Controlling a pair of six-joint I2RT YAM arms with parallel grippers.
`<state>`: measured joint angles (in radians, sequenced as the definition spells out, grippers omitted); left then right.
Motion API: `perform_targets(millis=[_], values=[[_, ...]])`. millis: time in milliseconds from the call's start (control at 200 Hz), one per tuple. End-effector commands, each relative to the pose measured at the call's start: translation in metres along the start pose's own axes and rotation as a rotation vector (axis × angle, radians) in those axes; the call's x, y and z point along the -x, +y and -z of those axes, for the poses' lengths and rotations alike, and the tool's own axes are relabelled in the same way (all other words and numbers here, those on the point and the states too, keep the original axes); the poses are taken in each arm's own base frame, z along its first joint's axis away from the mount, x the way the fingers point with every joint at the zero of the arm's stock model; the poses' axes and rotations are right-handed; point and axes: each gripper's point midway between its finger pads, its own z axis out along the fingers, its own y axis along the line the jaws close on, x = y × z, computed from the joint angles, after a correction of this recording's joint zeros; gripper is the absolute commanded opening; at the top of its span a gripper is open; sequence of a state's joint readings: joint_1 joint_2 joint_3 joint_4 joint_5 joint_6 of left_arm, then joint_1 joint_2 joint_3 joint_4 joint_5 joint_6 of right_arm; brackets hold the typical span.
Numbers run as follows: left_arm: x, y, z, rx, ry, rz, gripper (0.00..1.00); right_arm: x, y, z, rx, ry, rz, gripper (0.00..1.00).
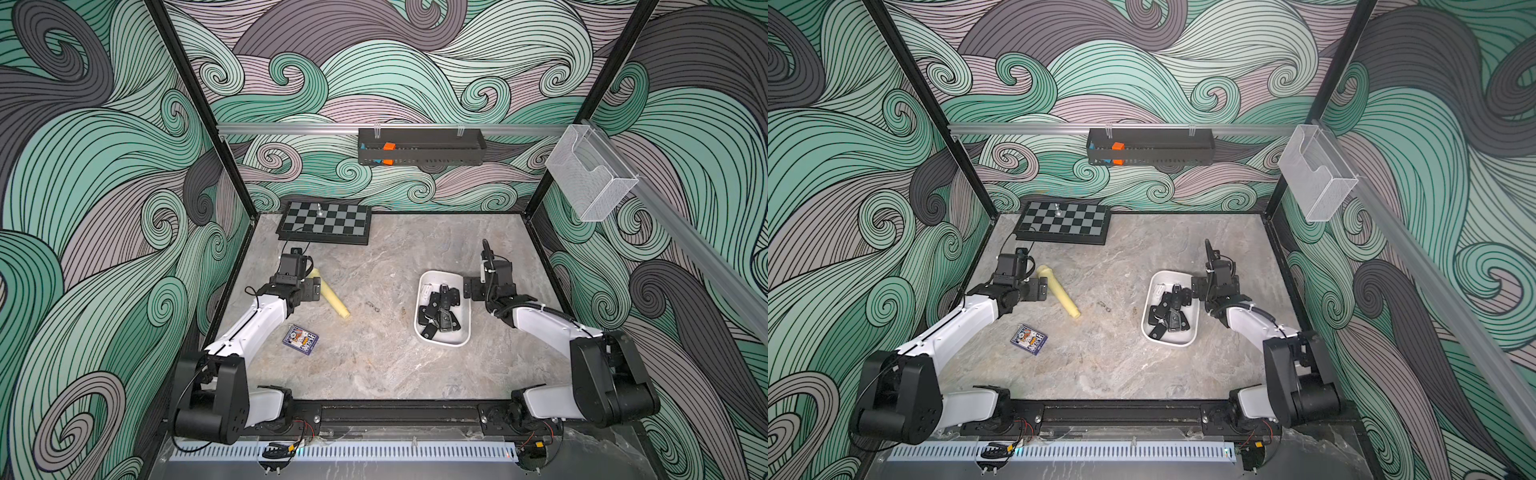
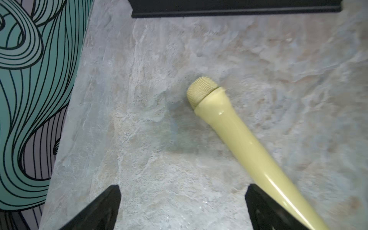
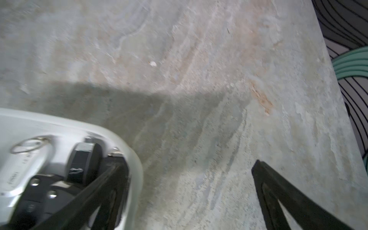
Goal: Place the car key into the storage box
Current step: Place the car key in the storage box, then reset both arms
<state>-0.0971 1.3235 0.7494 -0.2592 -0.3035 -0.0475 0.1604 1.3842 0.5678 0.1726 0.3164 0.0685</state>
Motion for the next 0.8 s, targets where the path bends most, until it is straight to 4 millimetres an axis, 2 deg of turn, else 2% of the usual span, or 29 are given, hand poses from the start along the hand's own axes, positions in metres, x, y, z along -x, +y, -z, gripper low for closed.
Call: perform_targets(millis=[0, 70, 140, 200, 245, 320, 375, 455, 505, 590, 796], values=[[0.028, 0.011, -0.016, 0.044, -0.150, 0.038, 0.99, 0.041, -0.013, 0.010, -0.026, -0.285, -0.023, 0.99], [0.033, 0.011, -0.026, 0.053, -0.220, 0.080, 0.99, 0.053, -0.012, 0.017, -0.015, -0.416, 0.006, 0.99], [0.034, 0.015, -0.037, 0.090, -0.266, 0.090, 0.99, 0.043, -0.008, 0.009, 0.012, -0.405, 0.009, 0.99], [0.044, 0.019, -0.037, 0.109, -0.313, 0.109, 0.99, 0.031, 0.002, 0.001, 0.058, -0.444, 0.033, 0.99], [0.047, 0.017, -0.039, 0.083, -0.362, 0.144, 0.99, 0.038, 0.002, 0.003, 0.050, -0.518, 0.037, 0.99], [0.047, 0.012, -0.047, 0.050, -0.384, 0.124, 0.99, 0.031, 0.005, -0.002, 0.086, -0.416, 0.039, 0.99], [0.042, 0.015, -0.046, 0.020, -0.363, 0.157, 0.99, 0.037, 0.004, -0.006, 0.078, -0.455, 0.035, 0.99], [0.030, 0.018, -0.049, -0.011, -0.448, 0.194, 0.99, 0.035, 0.000, -0.011, 0.075, -0.383, 0.011, 0.99], [0.035, 0.020, -0.049, 0.002, -0.503, 0.197, 0.99, 0.037, -0.005, -0.012, 0.056, -0.407, -0.007, 0.99], [0.030, 0.020, -0.050, -0.009, -0.395, 0.212, 0.99, 0.036, -0.005, -0.012, 0.055, -0.394, -0.007, 0.99], [0.032, 0.020, -0.050, -0.016, -0.405, 0.211, 0.99, 0.037, -0.005, -0.012, 0.055, -0.405, -0.007, 0.99]])
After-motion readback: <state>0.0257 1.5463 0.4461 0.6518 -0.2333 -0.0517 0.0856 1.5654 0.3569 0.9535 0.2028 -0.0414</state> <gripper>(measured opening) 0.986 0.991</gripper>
